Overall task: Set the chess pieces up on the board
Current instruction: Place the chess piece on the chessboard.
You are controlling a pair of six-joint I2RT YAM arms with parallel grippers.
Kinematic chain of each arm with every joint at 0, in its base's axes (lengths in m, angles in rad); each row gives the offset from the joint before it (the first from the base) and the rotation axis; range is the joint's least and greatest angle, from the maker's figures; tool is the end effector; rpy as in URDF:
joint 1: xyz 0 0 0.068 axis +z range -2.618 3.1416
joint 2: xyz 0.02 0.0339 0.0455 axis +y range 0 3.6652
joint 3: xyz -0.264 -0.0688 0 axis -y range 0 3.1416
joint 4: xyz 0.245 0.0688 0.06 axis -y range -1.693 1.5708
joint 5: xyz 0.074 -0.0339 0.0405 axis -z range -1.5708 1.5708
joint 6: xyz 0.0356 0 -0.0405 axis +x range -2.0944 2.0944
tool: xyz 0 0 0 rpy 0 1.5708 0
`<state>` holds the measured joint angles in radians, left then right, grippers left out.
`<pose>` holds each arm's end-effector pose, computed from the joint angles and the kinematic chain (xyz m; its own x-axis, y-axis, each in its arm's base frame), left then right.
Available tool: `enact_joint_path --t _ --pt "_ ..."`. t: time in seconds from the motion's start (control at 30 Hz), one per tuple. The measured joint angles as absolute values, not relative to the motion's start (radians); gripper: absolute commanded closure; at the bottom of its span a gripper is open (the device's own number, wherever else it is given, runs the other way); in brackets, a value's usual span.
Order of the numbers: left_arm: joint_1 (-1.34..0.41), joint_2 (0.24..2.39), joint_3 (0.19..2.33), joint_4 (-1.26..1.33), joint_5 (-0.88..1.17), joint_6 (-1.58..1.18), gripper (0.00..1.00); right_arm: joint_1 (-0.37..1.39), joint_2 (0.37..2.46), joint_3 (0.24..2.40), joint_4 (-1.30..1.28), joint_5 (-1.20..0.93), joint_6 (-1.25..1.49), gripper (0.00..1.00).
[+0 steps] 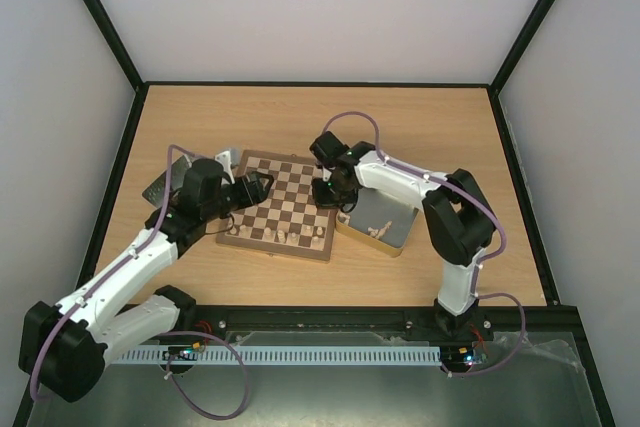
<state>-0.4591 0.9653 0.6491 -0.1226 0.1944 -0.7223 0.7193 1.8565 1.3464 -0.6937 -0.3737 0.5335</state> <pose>0.1940 -0.1036 0.2651 -0.6768 -0.3890 -0.6249 0.1921 0.7263 -0.6601 0.2743 0.2575 0.1995 -0.9666 -0.2173 -0.1357 -0.2559 0.8415 0.4759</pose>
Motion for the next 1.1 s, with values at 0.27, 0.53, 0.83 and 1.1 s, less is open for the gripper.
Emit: enact_joint_path --t 0.27,0.53,0.83,1.1 --pt "-0.459 0.963 0.631 -0.134 0.173 -0.687 0.25 0.744 1.938 1.469 -0.851 -0.326 0.506 0.91" --pt "-0.459 0.965 0.603 -0.133 0.165 -0.670 0.25 0.763 1.990 1.533 -0.956 -0.305 0.476 0.80" --pt "-0.459 0.979 0.602 -0.130 0.164 -0.661 0.25 0.767 1.998 1.547 -0.965 -0.294 0.484 0.77" --pt "-0.459 0.980 0.602 -0.126 0.164 -0.661 0.25 0.777 1.998 1.546 -0.948 -0.251 0.497 0.81"
